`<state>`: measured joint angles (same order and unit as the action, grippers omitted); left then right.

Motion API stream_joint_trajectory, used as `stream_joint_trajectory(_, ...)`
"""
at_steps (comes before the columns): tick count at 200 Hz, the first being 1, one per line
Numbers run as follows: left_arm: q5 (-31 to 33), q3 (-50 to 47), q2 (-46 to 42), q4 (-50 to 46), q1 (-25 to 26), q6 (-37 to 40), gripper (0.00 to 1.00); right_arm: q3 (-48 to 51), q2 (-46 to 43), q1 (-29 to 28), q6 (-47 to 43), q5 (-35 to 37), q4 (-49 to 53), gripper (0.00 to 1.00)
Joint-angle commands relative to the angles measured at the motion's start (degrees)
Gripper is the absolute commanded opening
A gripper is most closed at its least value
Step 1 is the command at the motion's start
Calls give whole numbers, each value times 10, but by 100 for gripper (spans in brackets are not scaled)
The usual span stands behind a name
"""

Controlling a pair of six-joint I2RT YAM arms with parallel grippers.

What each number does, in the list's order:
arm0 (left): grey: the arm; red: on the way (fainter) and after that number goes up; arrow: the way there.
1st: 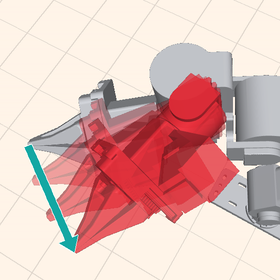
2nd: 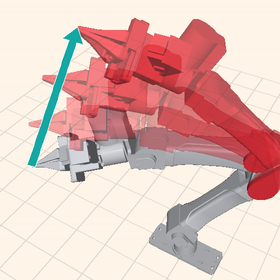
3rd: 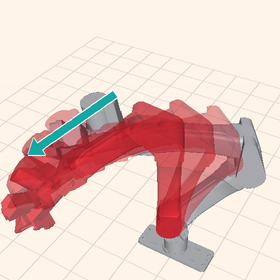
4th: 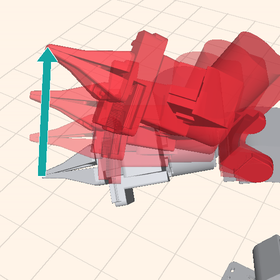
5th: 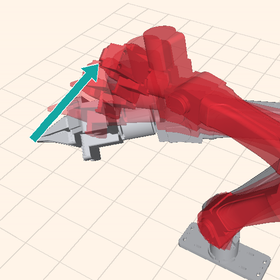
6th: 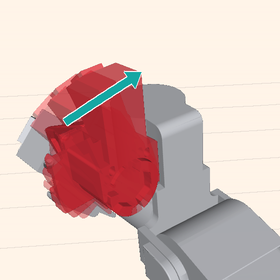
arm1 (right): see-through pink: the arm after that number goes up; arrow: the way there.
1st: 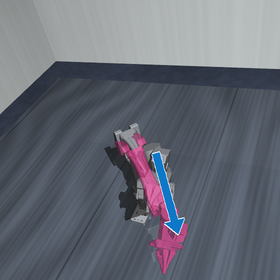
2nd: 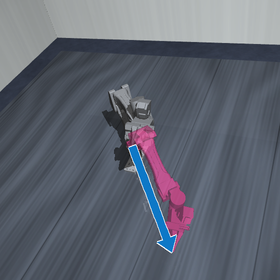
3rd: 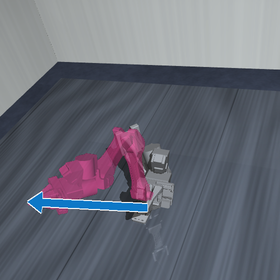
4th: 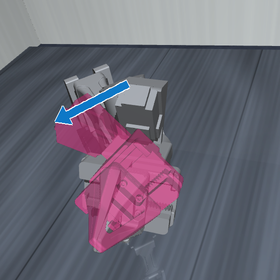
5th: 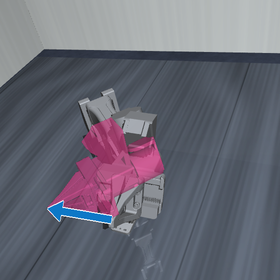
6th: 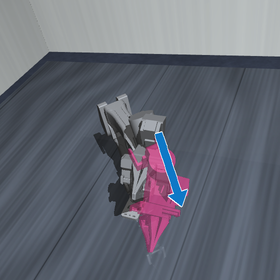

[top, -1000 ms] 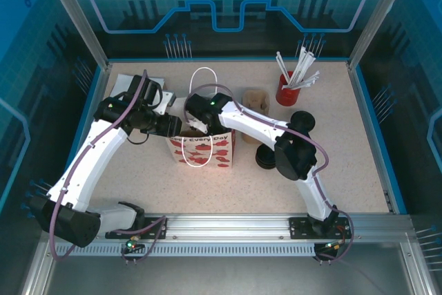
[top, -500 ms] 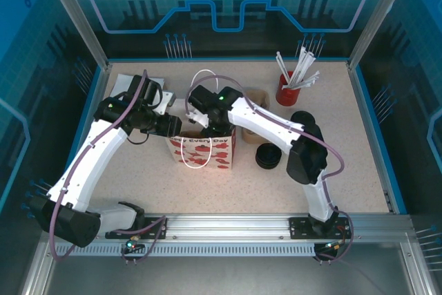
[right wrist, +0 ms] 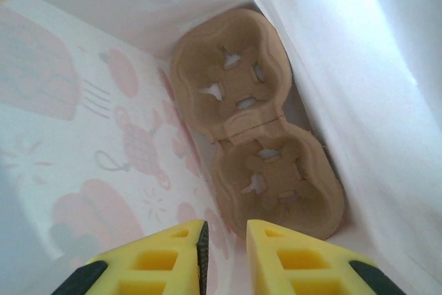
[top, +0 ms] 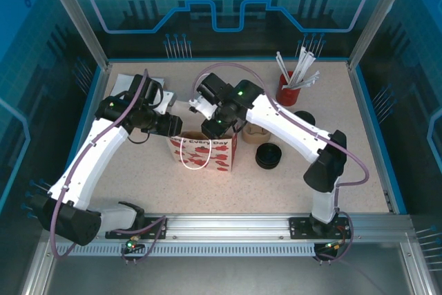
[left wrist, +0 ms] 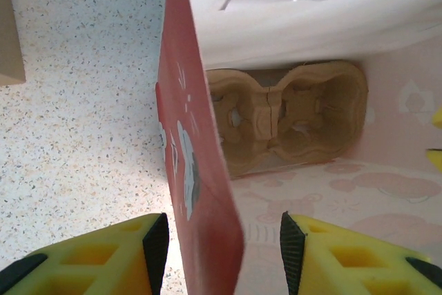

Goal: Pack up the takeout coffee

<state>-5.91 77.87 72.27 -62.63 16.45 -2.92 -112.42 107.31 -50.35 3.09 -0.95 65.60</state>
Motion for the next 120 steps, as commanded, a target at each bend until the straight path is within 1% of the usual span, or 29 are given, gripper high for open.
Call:
stream_joint_trajectory(1,-16,13,4,1,-4,-1,49,-25,-34,11,21,-35,-12,25)
stream_joint_trajectory(14,-16,13,5,1,-5,-2,49,-27,-44,13,25,-44,-14,25)
stream_joint_trajectory(33,-18,13,4,2,-5,-4,49,-28,-52,12,25,-34,-15,25)
stream_joint_trajectory(61,-27,13,3,5,-4,-7,54,-29,-46,12,21,-9,-2,25)
stream_joint_trajectory(90,-30,16,-1,6,-4,-12,58,-26,-49,12,24,-13,-3,25)
stream_joint_trajectory(120,-36,20,-4,10,-5,-18,63,-25,-58,12,29,-16,-10,25)
